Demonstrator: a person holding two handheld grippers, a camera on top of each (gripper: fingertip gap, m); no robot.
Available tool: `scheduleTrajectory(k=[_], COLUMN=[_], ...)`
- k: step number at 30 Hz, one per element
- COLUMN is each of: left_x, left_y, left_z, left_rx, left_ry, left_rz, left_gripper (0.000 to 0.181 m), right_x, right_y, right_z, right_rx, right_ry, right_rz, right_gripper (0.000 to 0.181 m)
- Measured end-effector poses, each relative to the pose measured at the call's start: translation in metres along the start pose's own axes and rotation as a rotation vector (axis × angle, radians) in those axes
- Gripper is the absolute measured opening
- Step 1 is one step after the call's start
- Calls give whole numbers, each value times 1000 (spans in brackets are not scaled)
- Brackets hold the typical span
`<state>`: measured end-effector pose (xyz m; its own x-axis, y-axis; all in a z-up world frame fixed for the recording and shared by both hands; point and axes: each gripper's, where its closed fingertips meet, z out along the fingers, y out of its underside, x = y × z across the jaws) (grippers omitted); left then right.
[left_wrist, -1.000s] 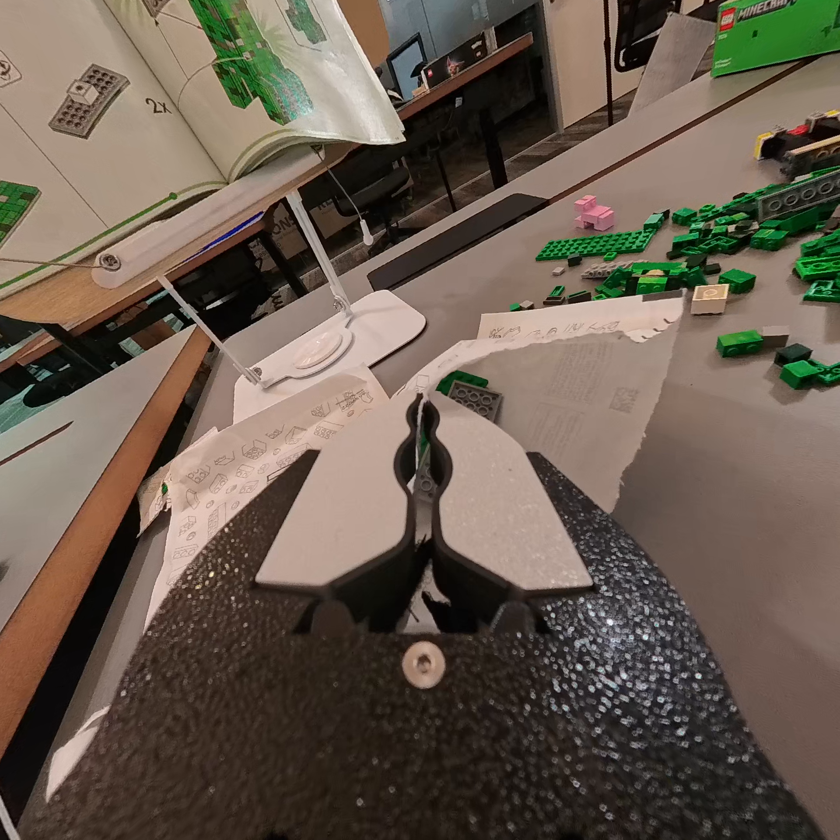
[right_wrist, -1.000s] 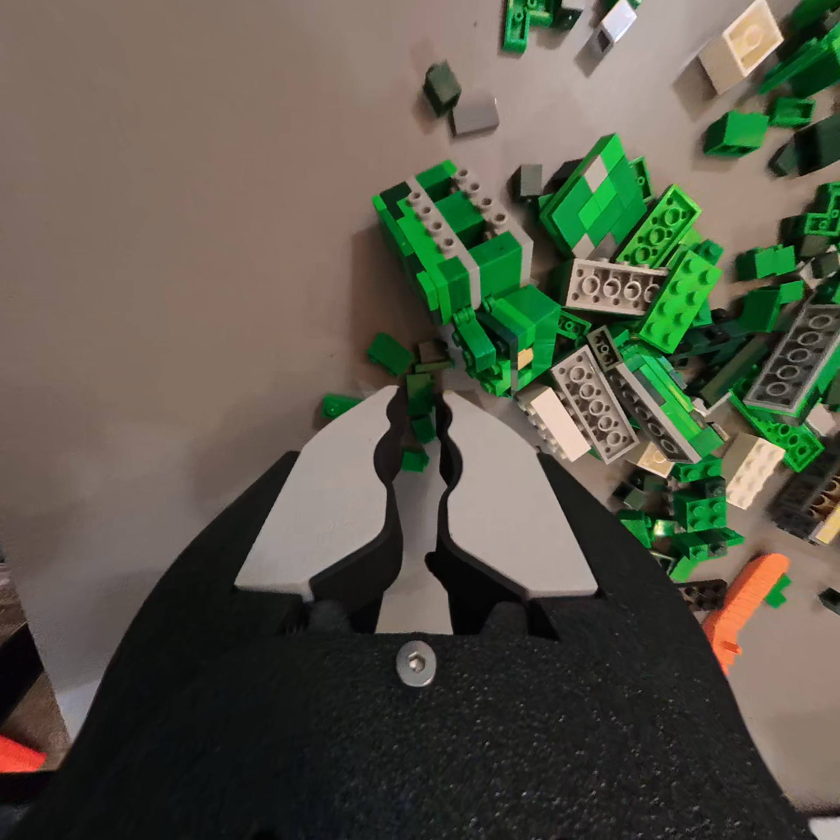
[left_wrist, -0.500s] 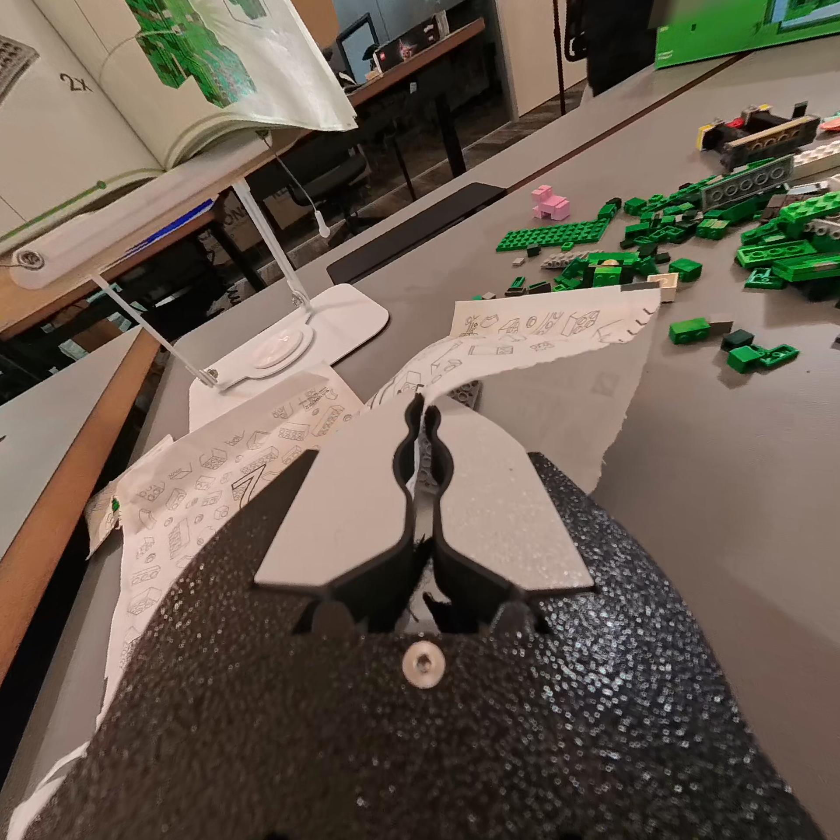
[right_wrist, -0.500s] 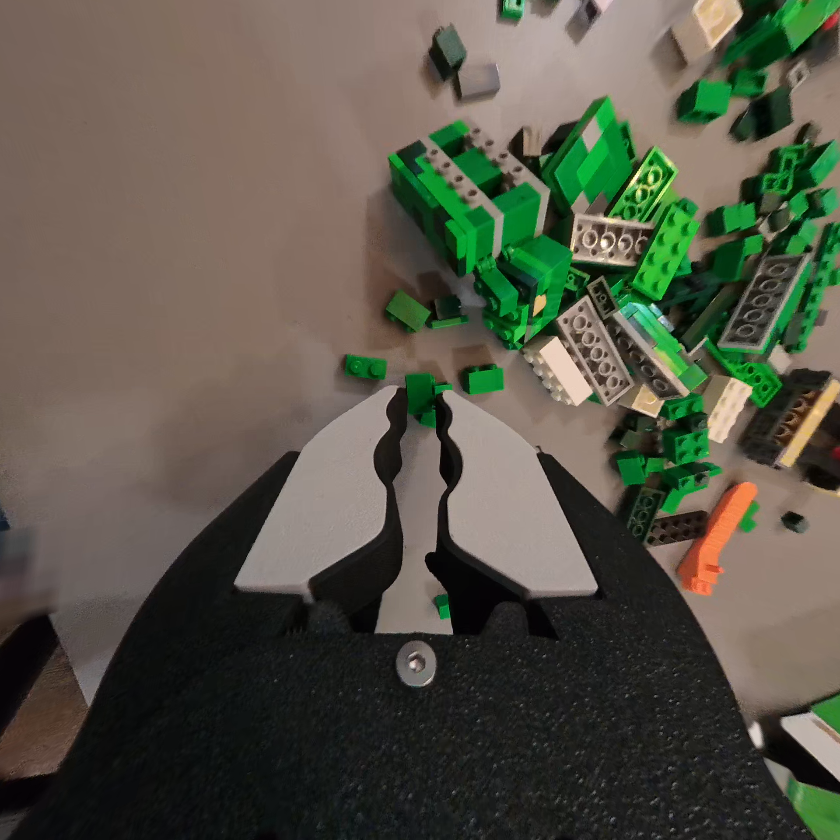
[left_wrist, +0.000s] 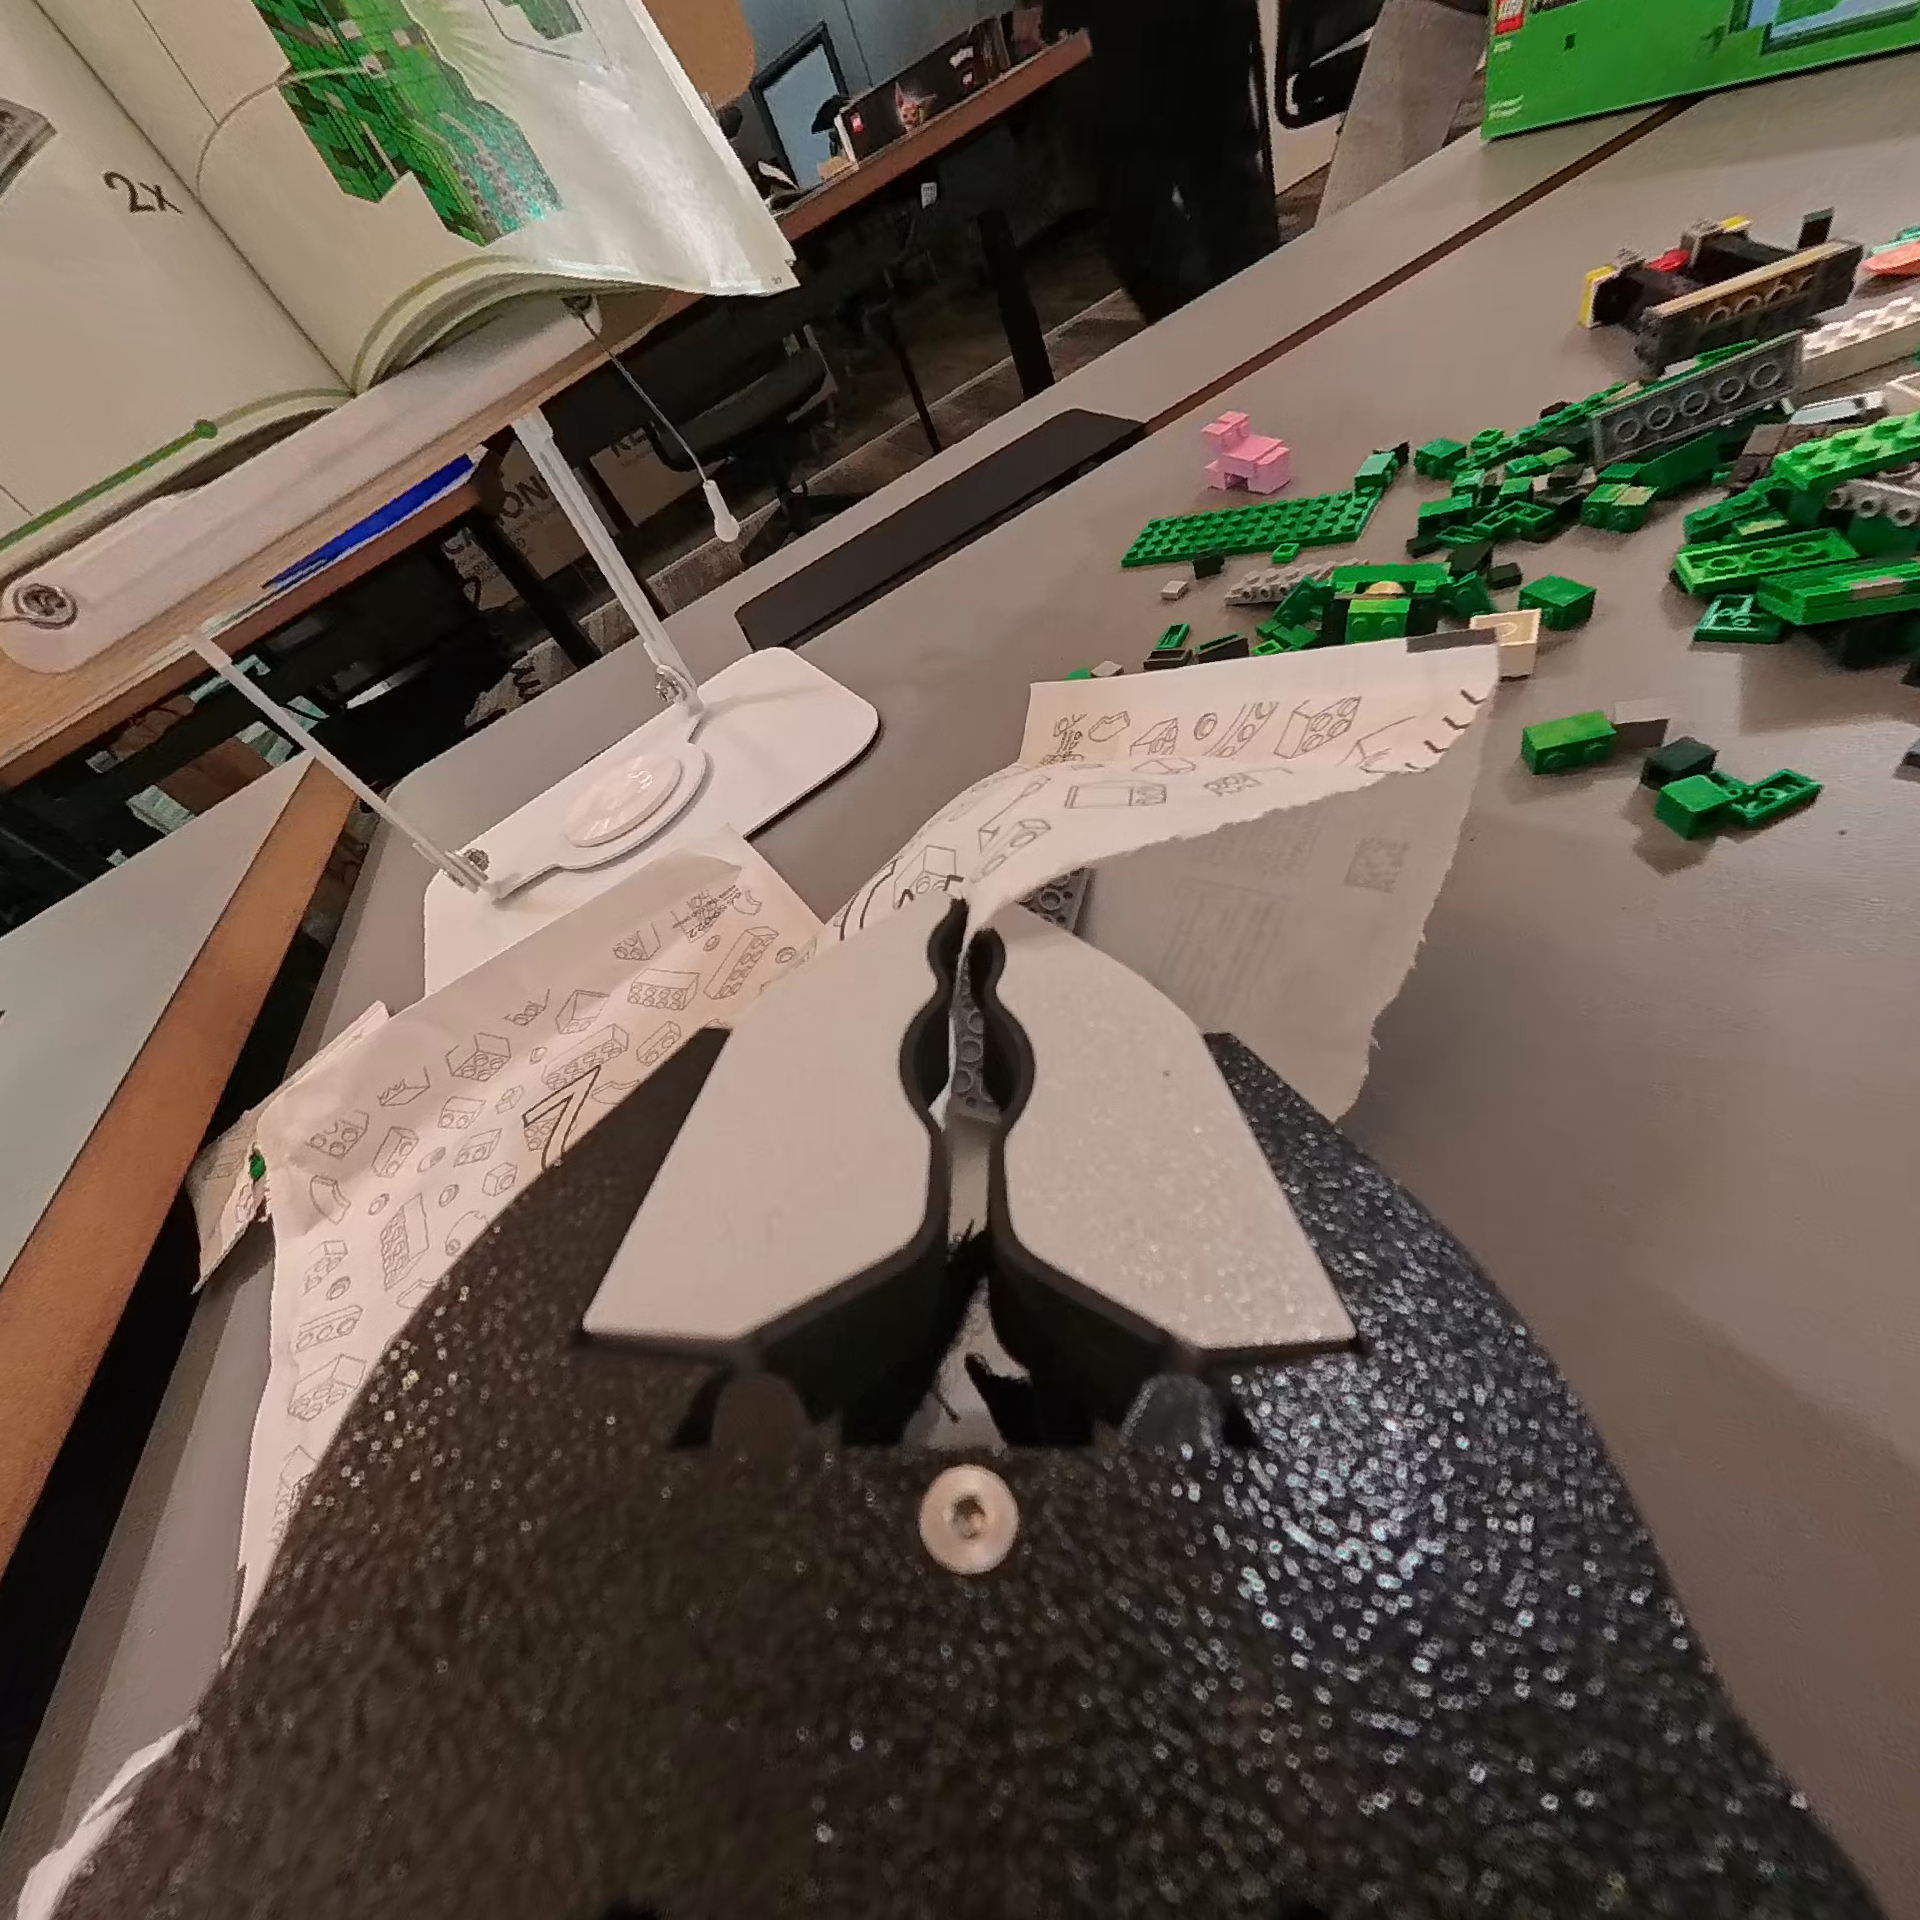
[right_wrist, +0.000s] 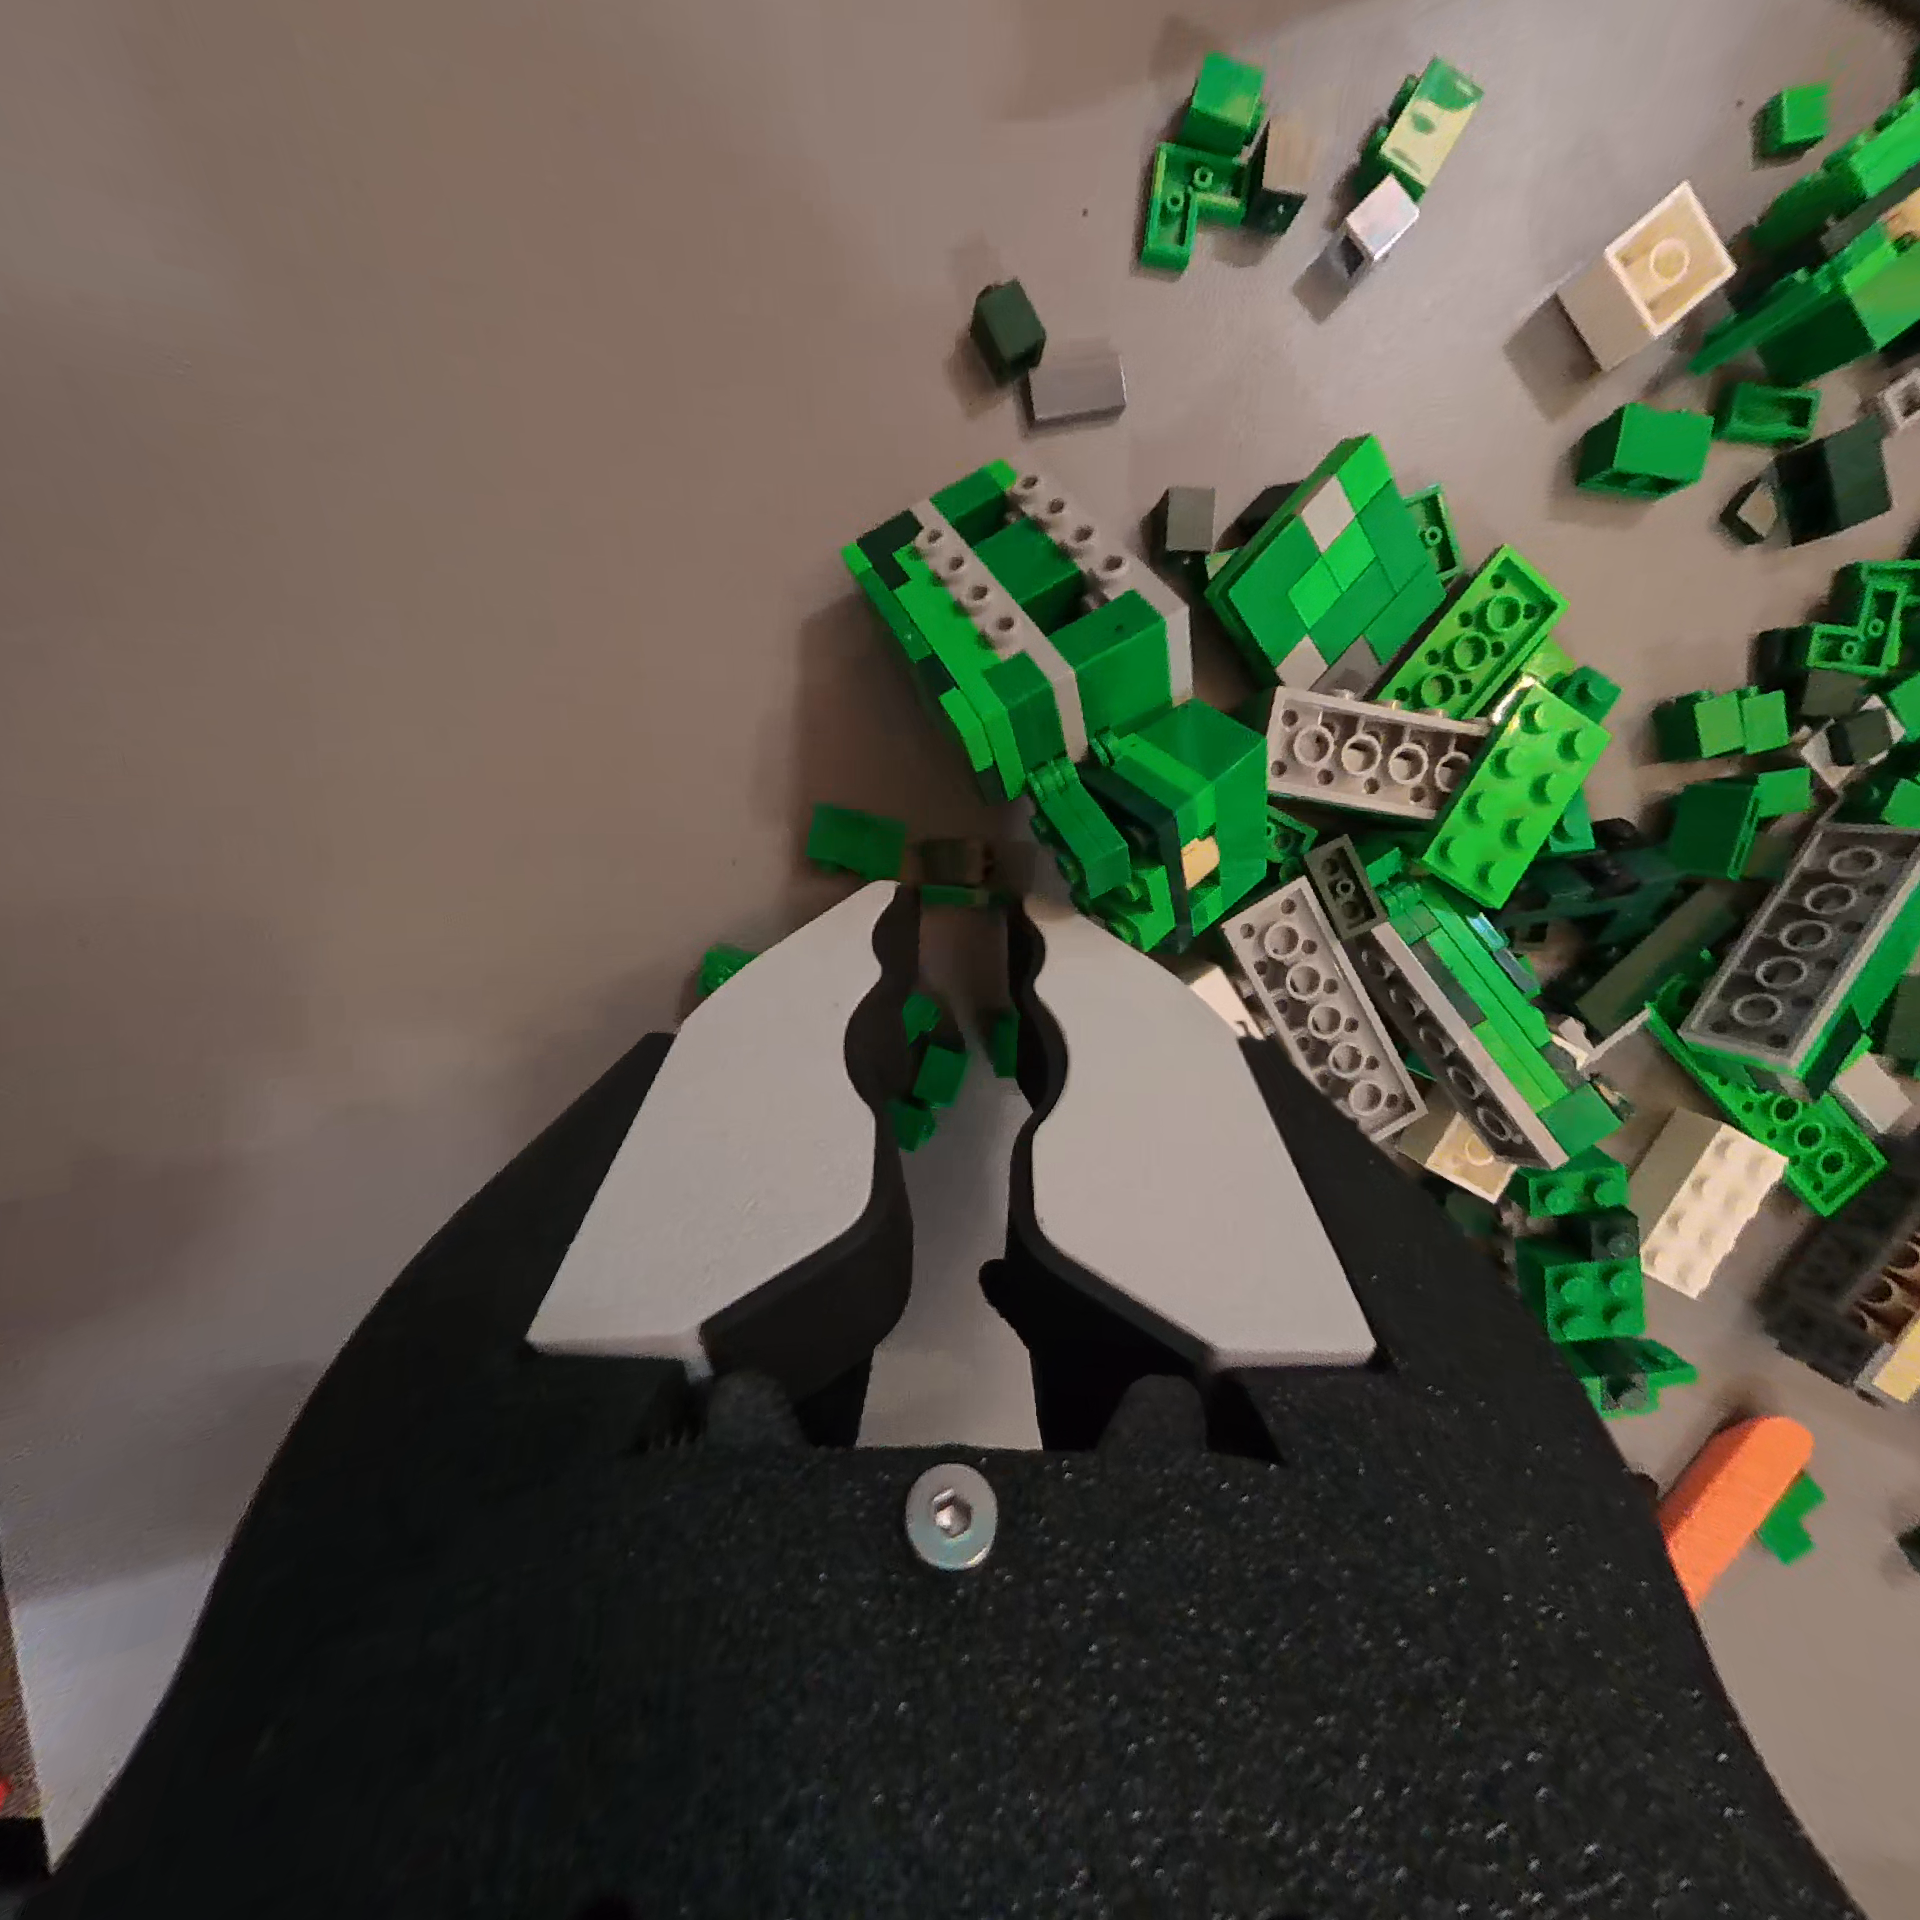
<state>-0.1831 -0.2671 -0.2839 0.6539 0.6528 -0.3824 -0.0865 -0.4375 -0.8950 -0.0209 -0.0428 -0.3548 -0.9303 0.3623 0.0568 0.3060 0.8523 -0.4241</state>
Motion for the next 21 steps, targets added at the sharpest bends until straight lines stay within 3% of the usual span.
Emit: scheduleTrajectory(k=[7, 9, 11, 13, 15, 16, 18, 21], left_x=[0, -1, -1, -2, -2, -2, -3, -5], left_y=[0, -1, -1, -2, -3, -4, -4, -6], left_z=[0, 0, 0, 0, -1, -1, -2, -4], left_rx=[2, 2, 3, 5, 6, 7, 12, 25], left_ry=[0, -4, -13, -23, -31, -36, -43, -56], left_rz=[-4, -4, -3, -2, 9, 14, 19, 20], left_gripper=[0, 0, 0, 0, 0, 0, 0, 0], right_x=[-4, -6, -7, 7, 5, 2, 6, 24], right_y=[-1, -16, -54, -115, -179, -202, -228, -244], right_z=[-18, -29, -39, -46, -38, -25, 5, 36], right_rx=[13, 65, 187, 393, 617, 653, 592, 450], right_ry=[54, 95, 159, 324, 388, 397, 479, 659], right_rz=[14, -9, -62, -97, -92, -102, -154, -260], right_gripper=[16, 16, 16, 16, 15, 16, 15, 16])
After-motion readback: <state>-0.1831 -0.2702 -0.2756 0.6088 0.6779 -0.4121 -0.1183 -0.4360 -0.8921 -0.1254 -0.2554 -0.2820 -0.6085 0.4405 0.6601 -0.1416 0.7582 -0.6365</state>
